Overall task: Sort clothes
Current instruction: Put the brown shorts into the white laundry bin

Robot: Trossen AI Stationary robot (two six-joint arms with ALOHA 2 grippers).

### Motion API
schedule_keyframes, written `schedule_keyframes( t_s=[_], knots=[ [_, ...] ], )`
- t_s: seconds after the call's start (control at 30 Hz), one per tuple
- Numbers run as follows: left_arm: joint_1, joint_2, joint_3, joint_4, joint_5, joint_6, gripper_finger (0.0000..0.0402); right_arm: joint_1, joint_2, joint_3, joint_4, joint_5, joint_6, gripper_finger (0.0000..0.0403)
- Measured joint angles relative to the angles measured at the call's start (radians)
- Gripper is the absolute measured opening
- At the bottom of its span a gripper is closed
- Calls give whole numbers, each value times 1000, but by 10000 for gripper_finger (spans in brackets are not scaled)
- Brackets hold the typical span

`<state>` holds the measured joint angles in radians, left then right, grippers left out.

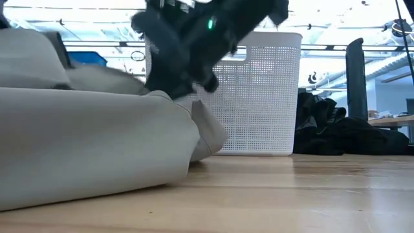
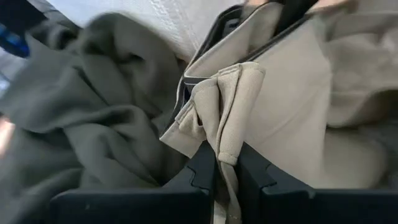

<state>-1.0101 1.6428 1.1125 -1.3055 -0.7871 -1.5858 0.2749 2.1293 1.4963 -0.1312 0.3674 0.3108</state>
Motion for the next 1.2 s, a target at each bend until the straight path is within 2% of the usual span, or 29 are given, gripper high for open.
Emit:
schedule_keyframes(
  t_s=[0.23,0.43,0.6,0.67,0.77,0.83,1.0,1.1,1.2],
  knots=[
    [-2,0,-78,143,73,-5,35,-14,37,2,-44,11,33,13],
    [2,0,-77,184,110,-4,109,-13,37,0,-89,24,47,17],
    [25,0,2,112,204,76,173,-5,37,0,-92,24,66,45],
    [28,-6,53,45,238,78,191,-5,37,-1,-99,20,70,68],
    [25,-15,141,-52,236,76,202,-5,37,-1,-110,-1,75,110],
    [15,-27,195,-100,201,76,203,-2,37,-1,-124,0,87,139],
    [-18,-67,278,-125,14,81,204,17,7,-1,-166,-1,70,194],
    [-34,-85,301,-114,-115,85,204,32,-37,-1,-172,50,52,204],
    [-49,-84,304,-26,-257,161,204,48,-88,-1,-175,137,13,202]
  ],
)
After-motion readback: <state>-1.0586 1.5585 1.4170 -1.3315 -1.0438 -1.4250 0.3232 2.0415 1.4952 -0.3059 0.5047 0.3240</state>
